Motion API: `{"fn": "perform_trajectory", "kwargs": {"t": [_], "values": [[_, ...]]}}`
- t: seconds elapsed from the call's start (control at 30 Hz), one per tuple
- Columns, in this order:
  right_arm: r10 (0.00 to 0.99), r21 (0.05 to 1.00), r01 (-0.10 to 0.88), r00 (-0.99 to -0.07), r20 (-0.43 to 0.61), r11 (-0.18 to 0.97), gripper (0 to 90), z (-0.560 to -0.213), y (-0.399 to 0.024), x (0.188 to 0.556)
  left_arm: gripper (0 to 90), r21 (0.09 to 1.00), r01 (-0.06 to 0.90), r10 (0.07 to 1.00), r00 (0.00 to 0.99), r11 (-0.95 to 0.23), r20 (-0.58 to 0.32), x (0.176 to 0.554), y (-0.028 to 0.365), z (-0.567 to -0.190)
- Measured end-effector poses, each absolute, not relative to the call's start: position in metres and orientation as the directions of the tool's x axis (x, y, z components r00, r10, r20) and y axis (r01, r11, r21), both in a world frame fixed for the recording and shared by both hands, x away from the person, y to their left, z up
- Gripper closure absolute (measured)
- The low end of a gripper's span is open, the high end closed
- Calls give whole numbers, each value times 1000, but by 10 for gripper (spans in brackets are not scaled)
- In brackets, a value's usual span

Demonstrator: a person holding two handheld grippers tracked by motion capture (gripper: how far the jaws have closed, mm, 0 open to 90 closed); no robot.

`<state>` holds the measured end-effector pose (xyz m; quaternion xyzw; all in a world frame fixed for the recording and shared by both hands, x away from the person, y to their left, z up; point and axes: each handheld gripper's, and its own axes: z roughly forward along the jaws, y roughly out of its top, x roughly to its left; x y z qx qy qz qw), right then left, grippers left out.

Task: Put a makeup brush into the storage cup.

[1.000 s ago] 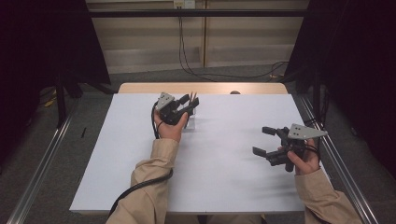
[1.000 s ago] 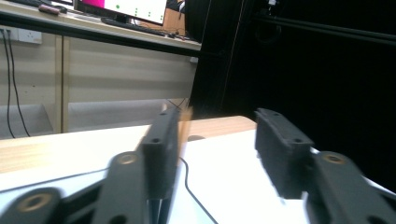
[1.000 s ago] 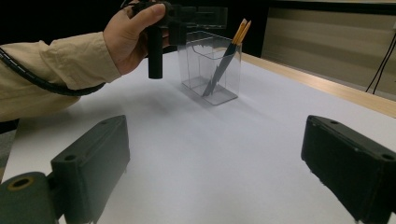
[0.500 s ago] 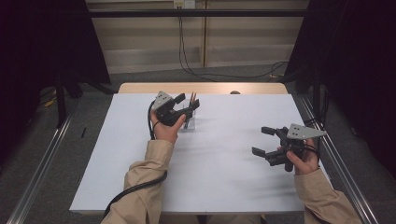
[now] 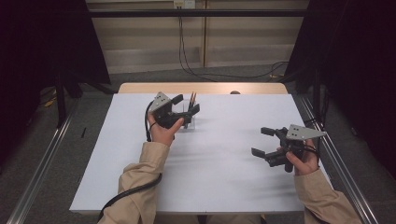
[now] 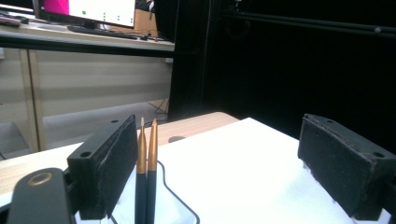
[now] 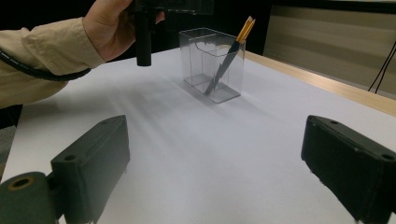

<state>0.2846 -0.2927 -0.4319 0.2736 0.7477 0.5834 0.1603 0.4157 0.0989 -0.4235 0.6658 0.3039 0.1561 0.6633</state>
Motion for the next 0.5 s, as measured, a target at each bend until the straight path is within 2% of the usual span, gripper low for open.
{"fn": "perform_trajectory", "kwargs": {"t": [0.5], "values": [[593,959,220,-802,73,180,68,-433,-290,284,107,983,182,579,797,36,-169,403,114,-419]]}}
